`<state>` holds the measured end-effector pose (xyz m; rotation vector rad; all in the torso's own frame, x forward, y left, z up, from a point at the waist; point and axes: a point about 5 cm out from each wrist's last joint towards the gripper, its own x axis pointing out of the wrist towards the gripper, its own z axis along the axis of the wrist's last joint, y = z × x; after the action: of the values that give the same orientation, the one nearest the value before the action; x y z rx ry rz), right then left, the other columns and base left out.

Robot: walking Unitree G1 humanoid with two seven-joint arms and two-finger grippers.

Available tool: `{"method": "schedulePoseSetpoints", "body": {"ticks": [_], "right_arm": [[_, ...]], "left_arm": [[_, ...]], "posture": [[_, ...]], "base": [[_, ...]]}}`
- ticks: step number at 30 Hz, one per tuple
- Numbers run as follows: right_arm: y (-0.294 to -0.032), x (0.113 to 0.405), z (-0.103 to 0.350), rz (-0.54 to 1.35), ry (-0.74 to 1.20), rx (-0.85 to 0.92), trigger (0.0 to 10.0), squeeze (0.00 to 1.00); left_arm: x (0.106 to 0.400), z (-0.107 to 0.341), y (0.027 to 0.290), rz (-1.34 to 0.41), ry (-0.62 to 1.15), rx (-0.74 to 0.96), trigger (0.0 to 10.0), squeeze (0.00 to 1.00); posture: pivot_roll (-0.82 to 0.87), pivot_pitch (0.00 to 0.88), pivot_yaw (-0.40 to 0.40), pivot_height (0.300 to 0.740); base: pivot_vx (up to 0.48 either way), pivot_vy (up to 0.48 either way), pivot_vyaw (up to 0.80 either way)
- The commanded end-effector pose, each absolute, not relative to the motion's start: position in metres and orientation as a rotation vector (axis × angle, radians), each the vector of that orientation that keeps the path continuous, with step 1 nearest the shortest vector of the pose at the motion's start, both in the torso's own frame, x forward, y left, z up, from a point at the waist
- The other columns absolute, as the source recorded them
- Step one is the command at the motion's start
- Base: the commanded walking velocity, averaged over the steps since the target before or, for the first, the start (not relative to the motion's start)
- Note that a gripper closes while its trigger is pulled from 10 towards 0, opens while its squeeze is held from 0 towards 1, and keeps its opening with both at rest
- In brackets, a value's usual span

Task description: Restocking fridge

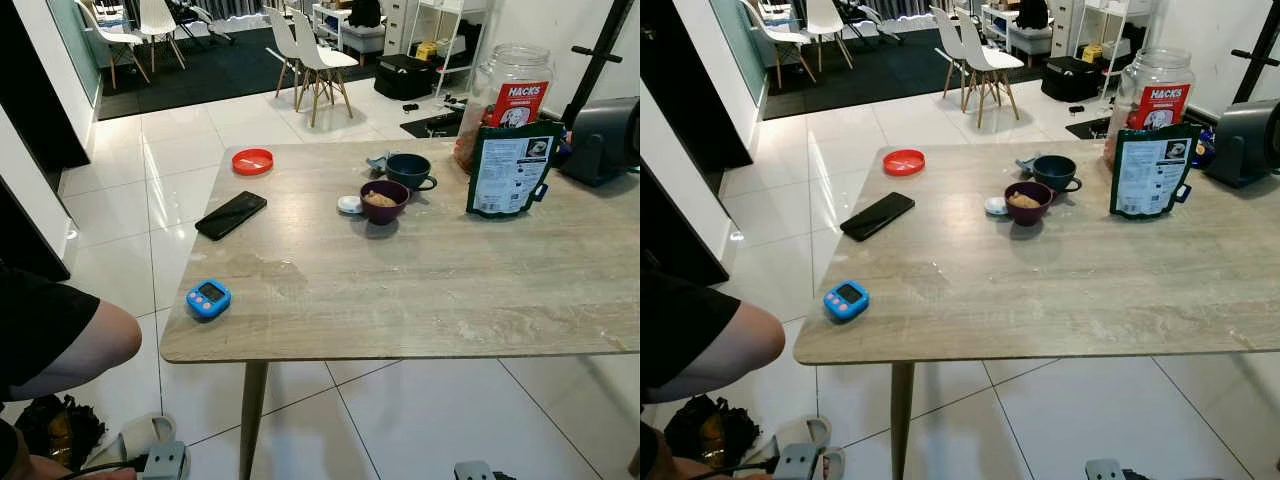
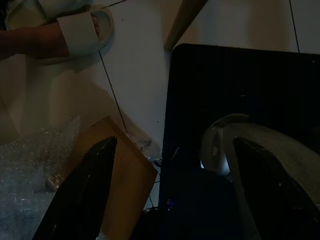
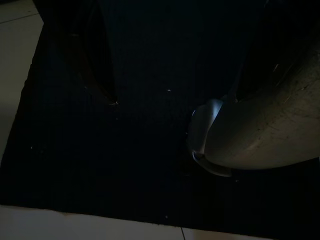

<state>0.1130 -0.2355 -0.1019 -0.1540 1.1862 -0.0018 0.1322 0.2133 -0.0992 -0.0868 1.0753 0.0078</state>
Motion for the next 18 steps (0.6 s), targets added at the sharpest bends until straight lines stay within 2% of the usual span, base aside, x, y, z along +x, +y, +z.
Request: {"method": "schedulePoseSetpoints", "body": {"ticks": [1, 10, 18], "right_arm": [[-0.2289, 0.1112, -0.1038, 0.04, 1.197, -0.143, 10.0, 0.0], [-0.2297, 0.1109, -0.1039, 0.022, 1.199, -0.142, 10.0, 0.0], [-0.231, 0.1103, -0.1038, 0.006, 1.201, -0.148, 10.0, 0.0]], "left_arm": [[0.1282, -0.1014, 0.2102, 0.003, 1.097, -0.092, 10.0, 0.0], [0.1276, -0.1016, 0.2096, 0.0, 1.097, -0.093, 10.0, 0.0], [0.1272, -0.1016, 0.2099, 0.001, 1.096, -0.095, 10.0, 0.0]], "posture": [[0.02, 0.0, 0.044, 0.739], [0.02, 0.0, 0.048, 0.739], [0.02, 0.0, 0.044, 0.739]], "base": [[0.0, 0.0, 0.79], [0.0, 0.0, 0.79], [0.0, 0.0, 0.0]]}}
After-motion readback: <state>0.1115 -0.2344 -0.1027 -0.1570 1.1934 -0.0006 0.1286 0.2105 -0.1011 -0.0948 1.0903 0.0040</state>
